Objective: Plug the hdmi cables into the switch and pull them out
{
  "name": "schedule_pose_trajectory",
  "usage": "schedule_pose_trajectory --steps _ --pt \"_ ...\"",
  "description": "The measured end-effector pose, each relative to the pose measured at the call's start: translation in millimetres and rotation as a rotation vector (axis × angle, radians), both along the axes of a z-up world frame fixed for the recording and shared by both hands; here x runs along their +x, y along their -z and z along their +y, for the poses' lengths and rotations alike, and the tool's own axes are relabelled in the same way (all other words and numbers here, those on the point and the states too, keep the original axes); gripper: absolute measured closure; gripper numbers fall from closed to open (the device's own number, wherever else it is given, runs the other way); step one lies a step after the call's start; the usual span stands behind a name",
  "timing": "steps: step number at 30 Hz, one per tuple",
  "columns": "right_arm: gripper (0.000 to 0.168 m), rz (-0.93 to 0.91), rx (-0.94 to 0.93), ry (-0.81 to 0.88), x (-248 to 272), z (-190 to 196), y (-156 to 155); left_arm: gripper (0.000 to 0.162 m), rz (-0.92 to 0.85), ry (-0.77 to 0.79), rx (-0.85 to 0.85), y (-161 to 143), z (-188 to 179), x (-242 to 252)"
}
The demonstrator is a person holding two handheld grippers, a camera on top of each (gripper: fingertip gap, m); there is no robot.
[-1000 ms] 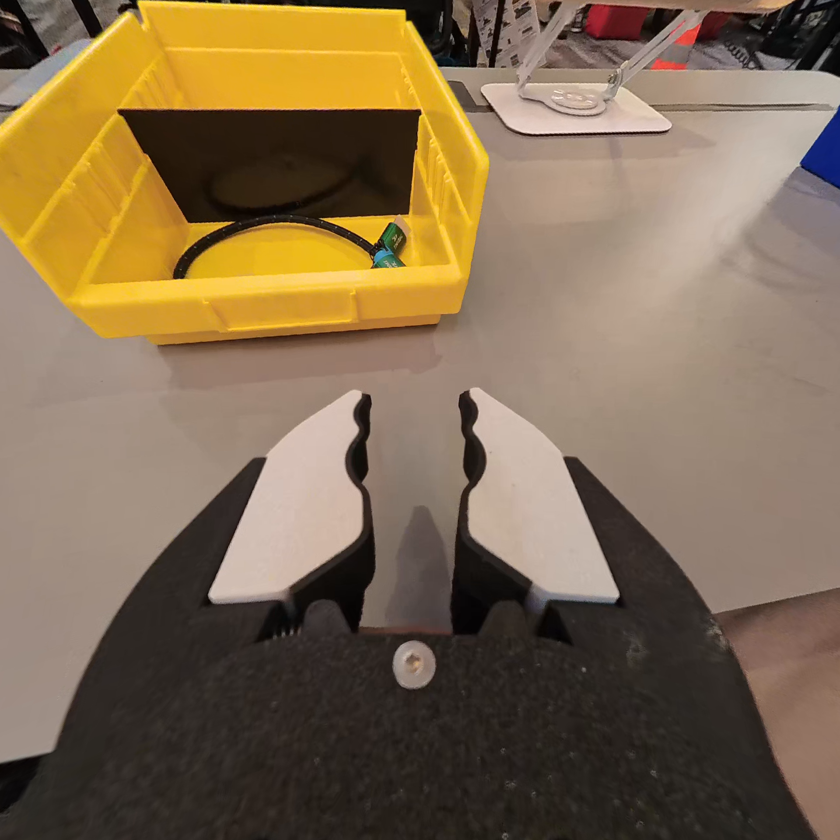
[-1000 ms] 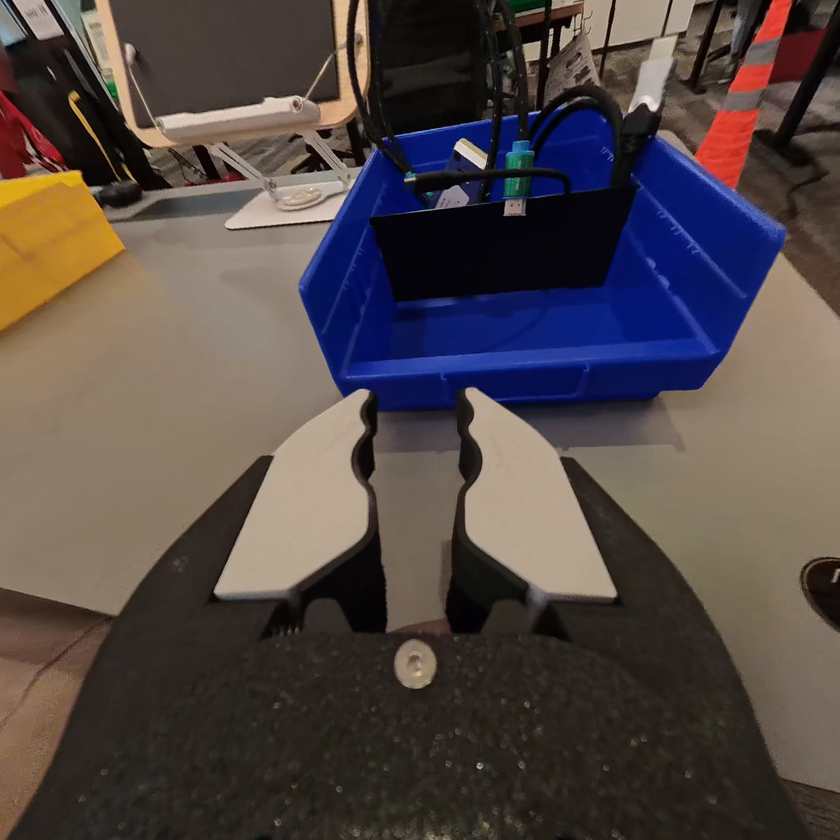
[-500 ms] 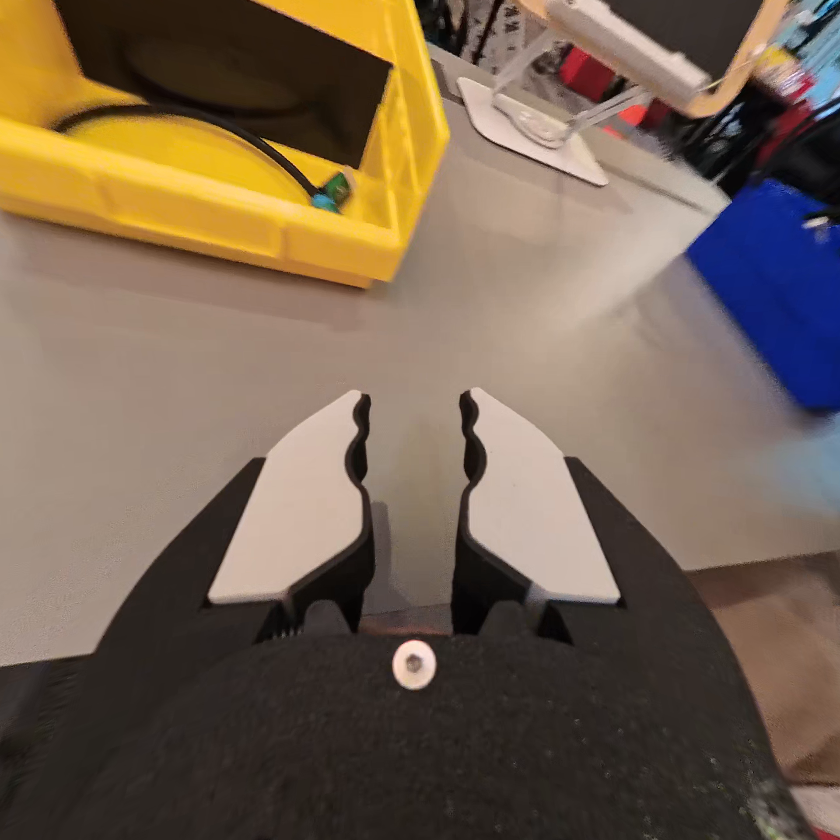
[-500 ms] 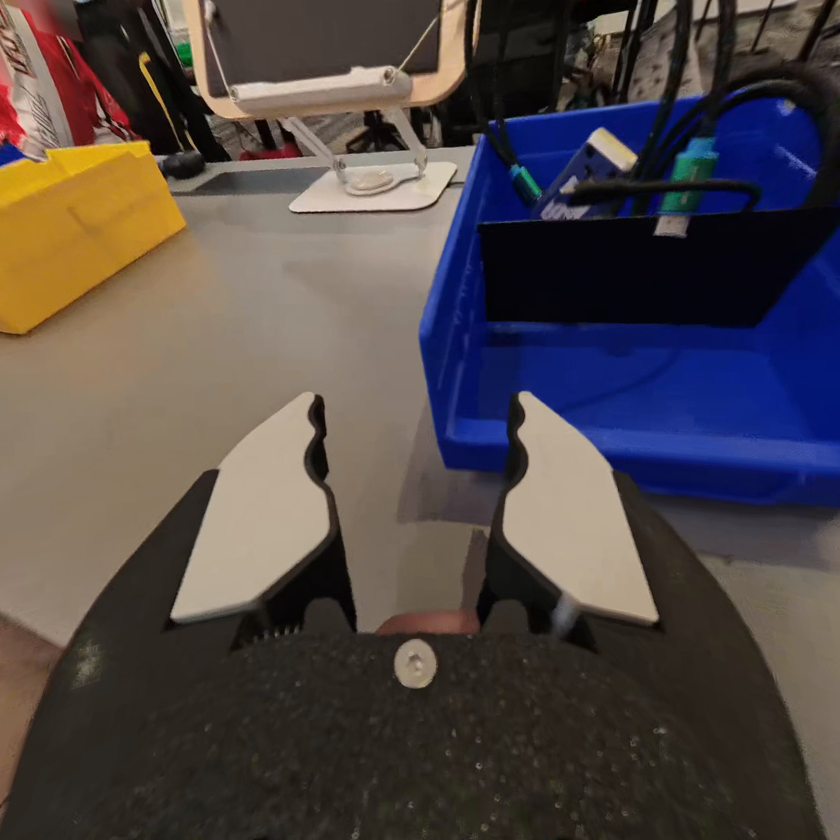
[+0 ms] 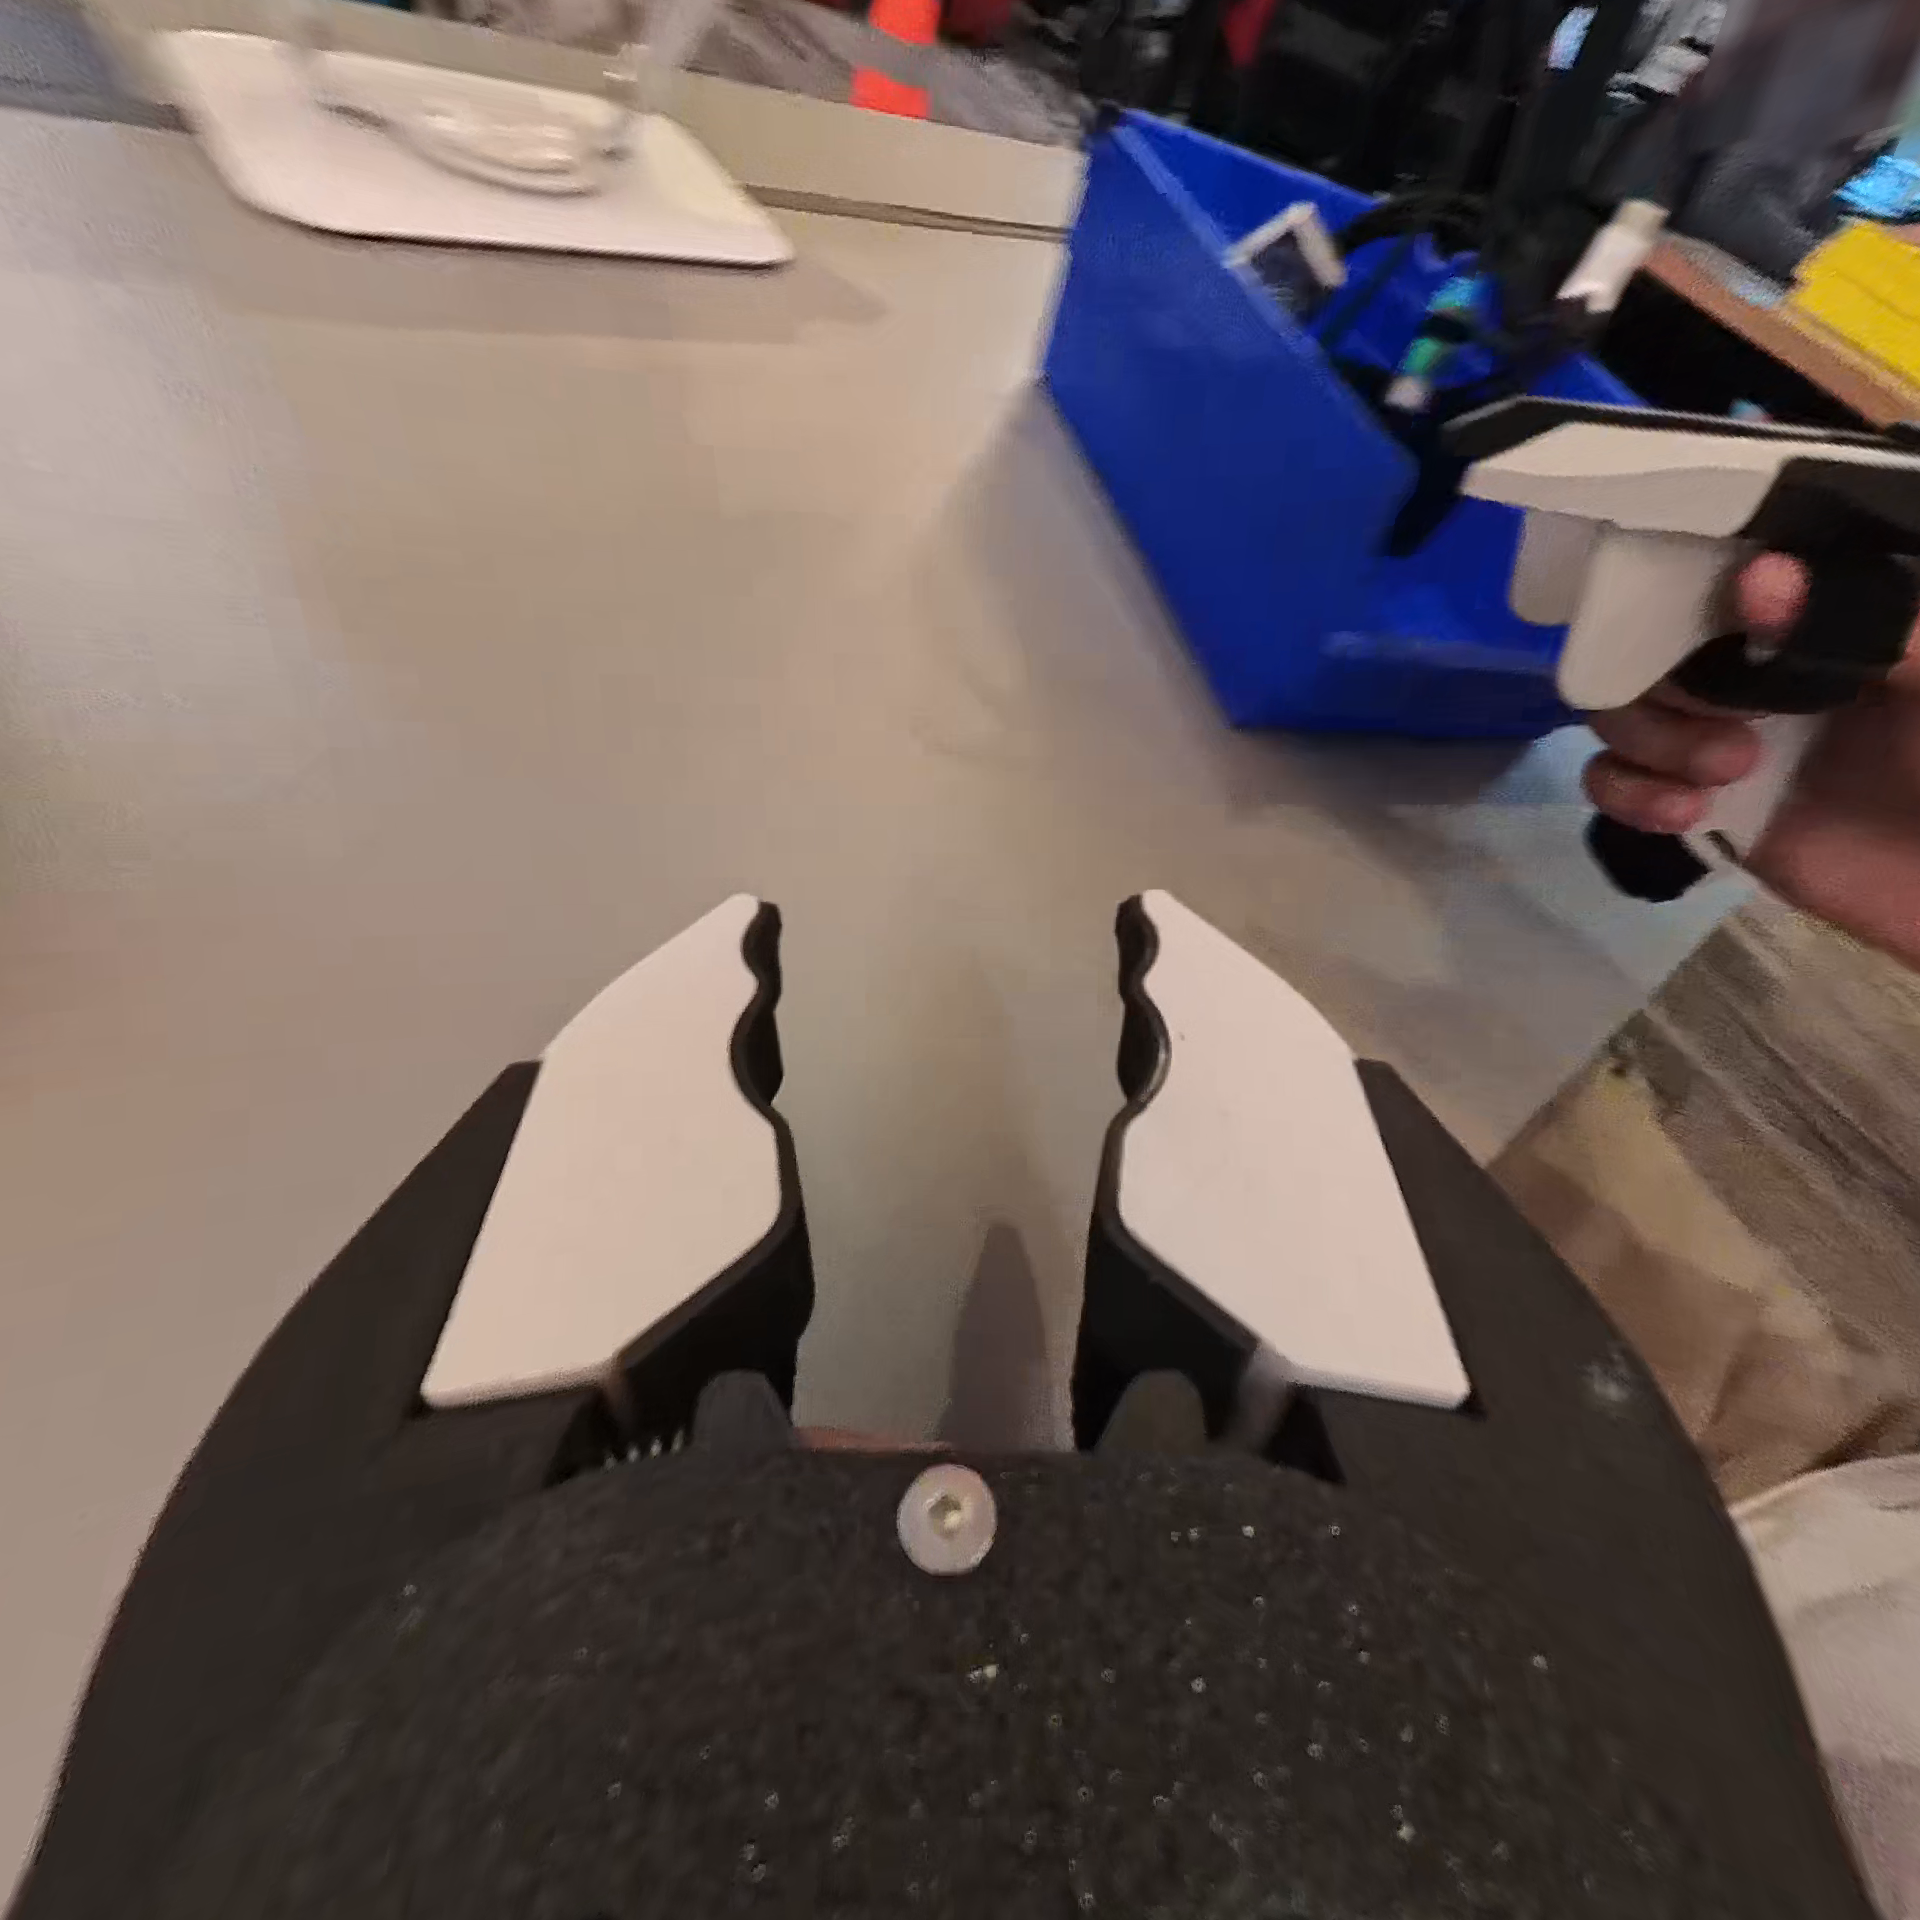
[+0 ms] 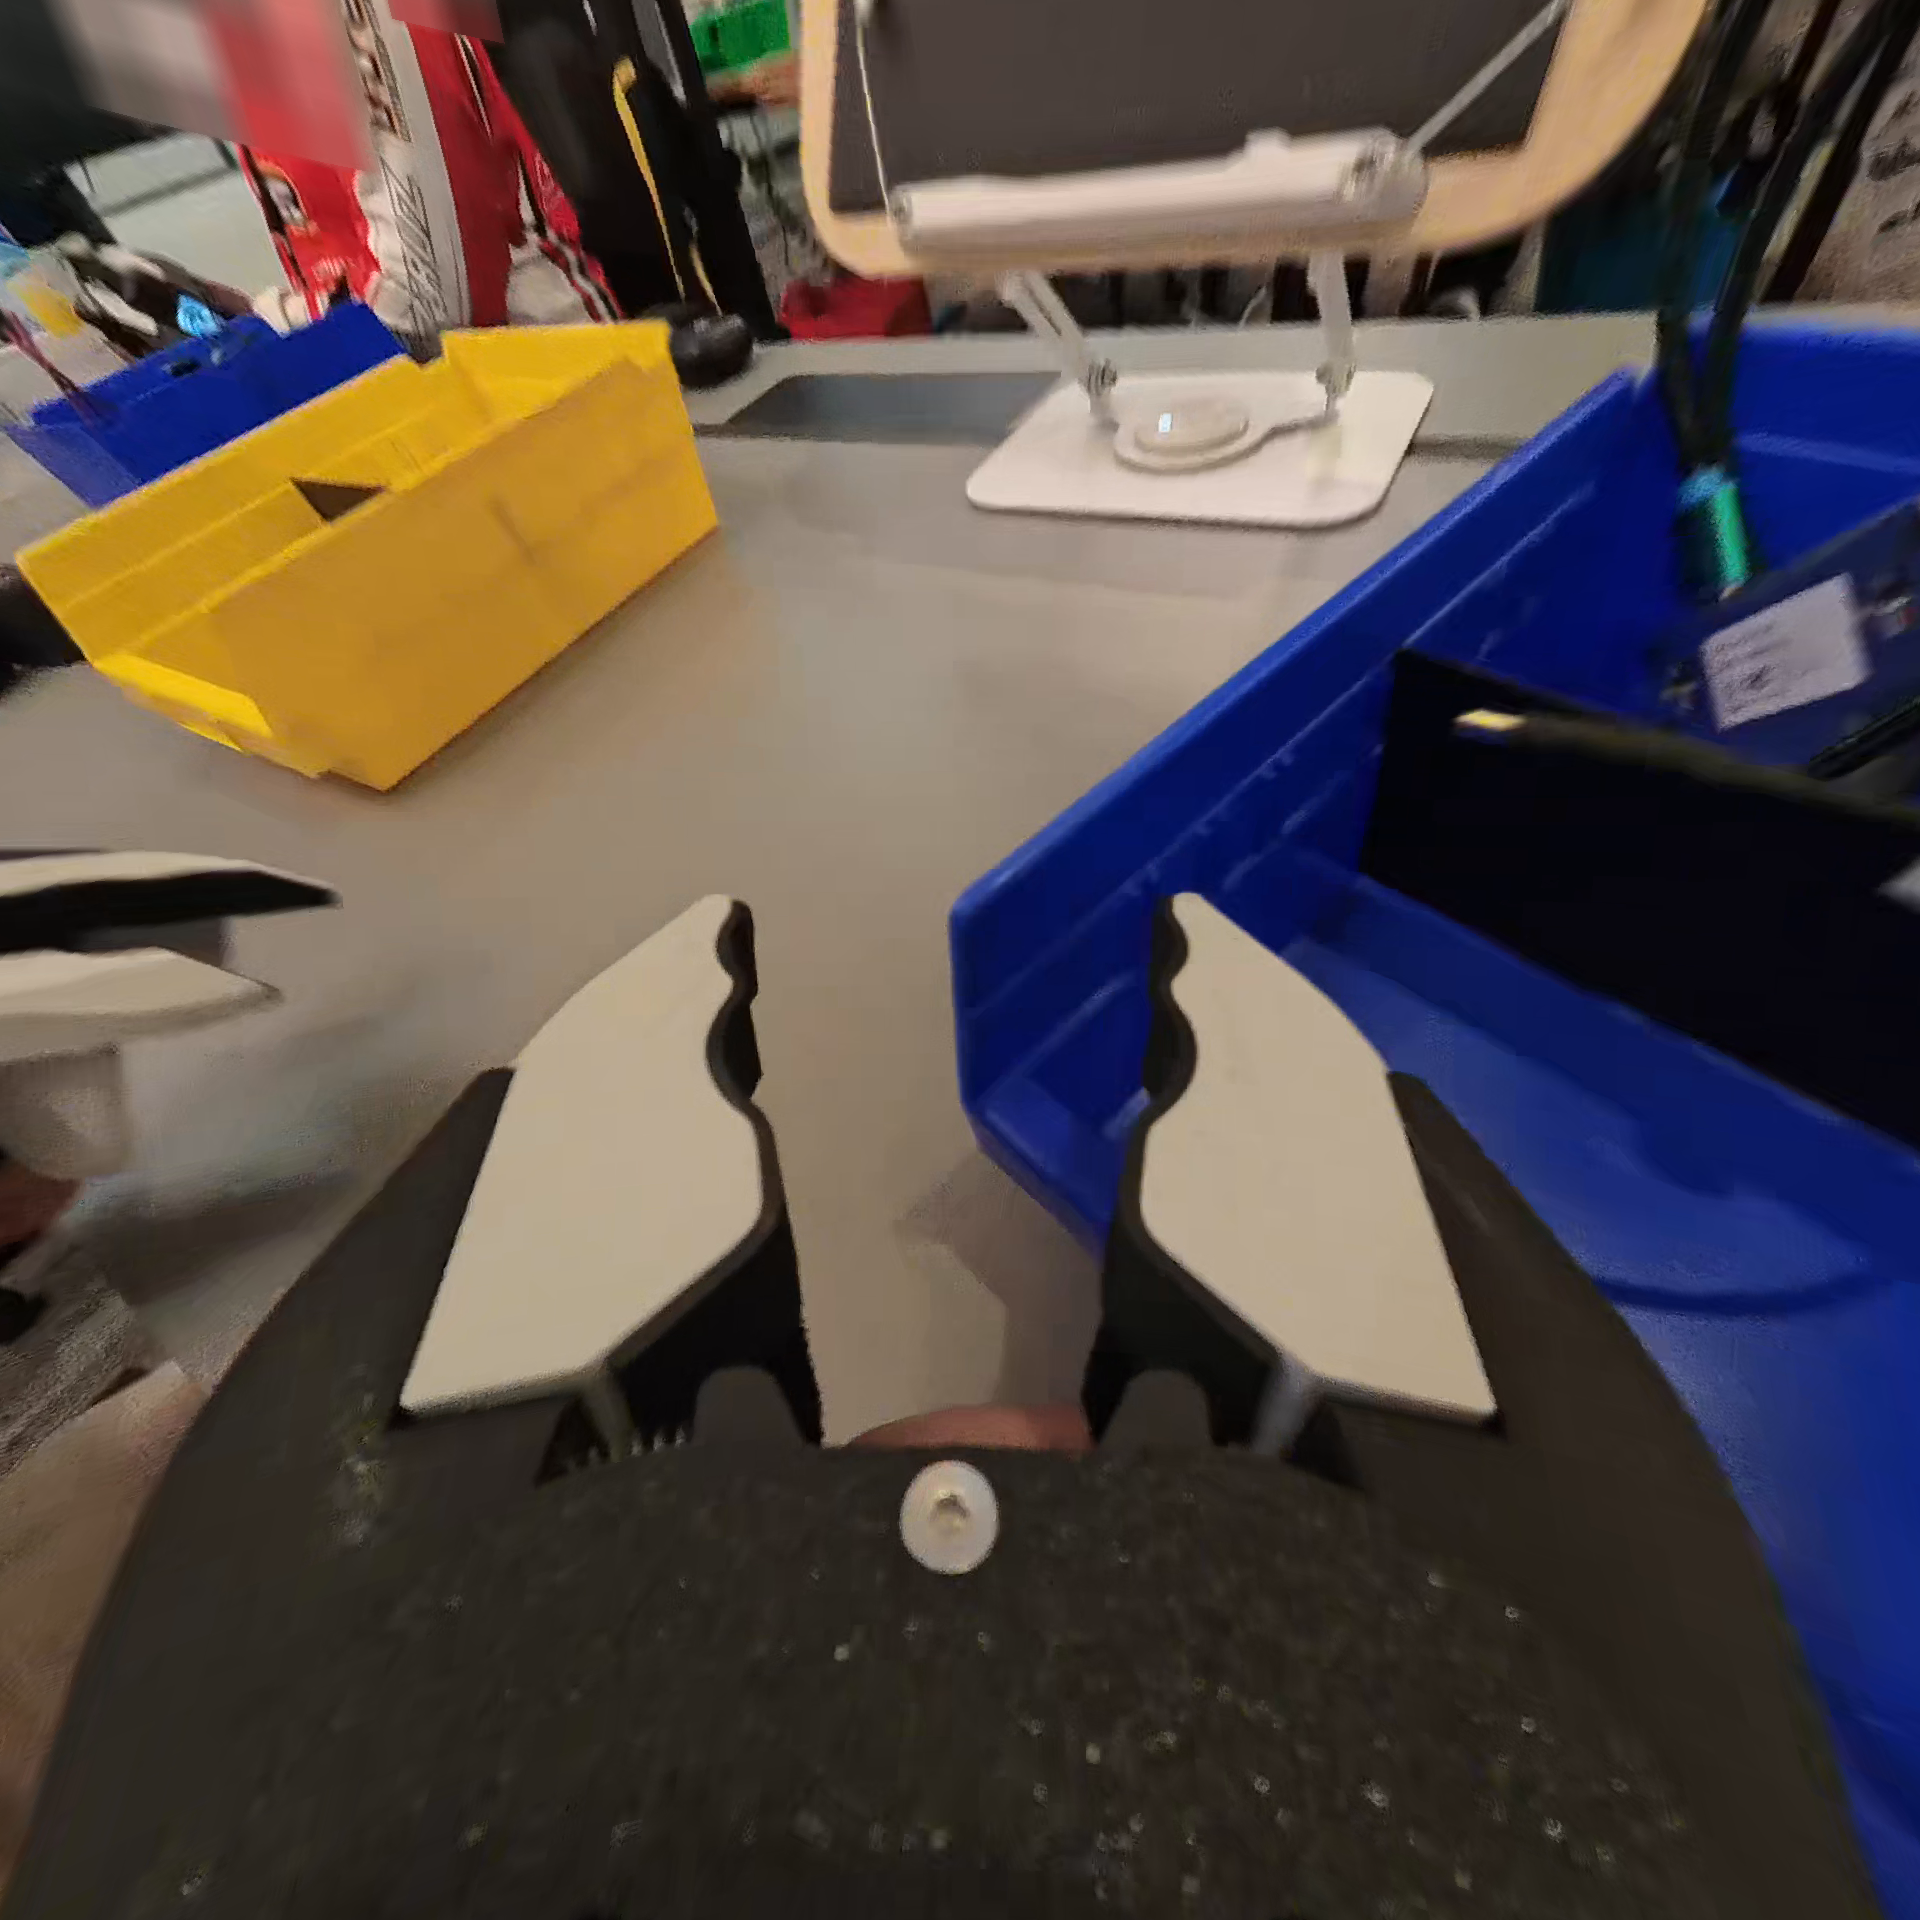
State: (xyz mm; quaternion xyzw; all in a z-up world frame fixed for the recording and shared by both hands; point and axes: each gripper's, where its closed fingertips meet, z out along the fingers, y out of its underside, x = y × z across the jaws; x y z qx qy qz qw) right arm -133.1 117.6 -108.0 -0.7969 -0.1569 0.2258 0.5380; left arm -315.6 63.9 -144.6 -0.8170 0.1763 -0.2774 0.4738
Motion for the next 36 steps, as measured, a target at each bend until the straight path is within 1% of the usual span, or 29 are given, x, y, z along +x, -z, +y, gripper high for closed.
schedule_pose_trajectory --steps 2,4,7,8,9,10,12,15,16,17,18,19,21,23,27,32,36 --pt "0.097 0.025 0.05 0.035 6.4 -8.2 -18.3 0.098 -0.027 0.087 0.012 -8.3 7.0 48.3" --pt "0.097 0.037 0.079 0.133 29.2 -17.9 -29.7 0.096 -0.029 0.151 0.031 -15.4 16.9 91.7" --pt "0.098 -0.052 0.15 0.364 87.9 -35.4 -38.8 0.095 0.007 0.181 0.047 -18.9 42.8 139.6" --pt "0.101 -0.097 0.164 0.454 109.9 -41.7 -38.0 0.096 0.012 0.186 0.045 -19.1 52.1 152.1" --pt "0.107 -0.128 0.146 0.539 129.4 -46.6 -32.6 0.097 0.017 0.184 0.039 -18.6 62.0 162.5" --pt "0.109 -0.14 0.102 0.6 143.7 -49.4 -22.4 0.099 0.015 0.182 0.04 -18.8 71.4 172.0" --pt "0.111 -0.133 0.015 0.669 159.9 -48.2 0.9 0.108 0.048 0.173 0.024 -11.2 87.5 186.2" --pt "0.126 -0.142 -0.045 0.722 170.3 -34.3 21.8 0.131 0.081 0.147 -0.043 2.8 102.3 199.4" --pt "0.135 -0.148 -0.06 0.728 171.2 -28.5 27.2 0.139 0.099 0.11 -0.056 6.0 107.6 198.1" --pt "0.143 -0.151 -0.077 0.729 171.2 -23.3 32.6 0.144 0.127 0.09 -0.044 5.9 111.0 196.7" --pt "0.148 -0.155 -0.082 0.748 174.6 -20.3 33.9 0.148 0.159 0.079 -0.037 5.6 112.5 194.8" --pt "0.162 -0.146 -0.093 0.783 180.1 -19.4 33.2 0.155 0.196 0.057 -0.015 4.5 114.2 190.8" --pt "0.163 -0.174 -0.105 0.782 180.1 -19.2 33.9 0.156 0.242 0.042 0.022 3.2 110.0 186.0" --pt "0.163 -0.215 -0.11 0.798 175.1 -23.7 33.3 0.157 0.243 0.023 0.05 0.9 99.7 177.0" --pt "0.163 -0.184 -0.031 0.769 145.5 -32.7 23.1 0.157 0.254 -0.04 0.115 -7.9 77.7 139.1" --pt "0.163 -0.173 0.012 0.615 72.1 -24.6 13.4 0.157 0.278 -0.188 0.11 -17.5 61.8 56.8" --pt "0.163 -0.176 0.016 0.497 7.0 -5.6 12.8 0.157 0.292 -0.286 0.091 -17.3 63.8 -9.0"
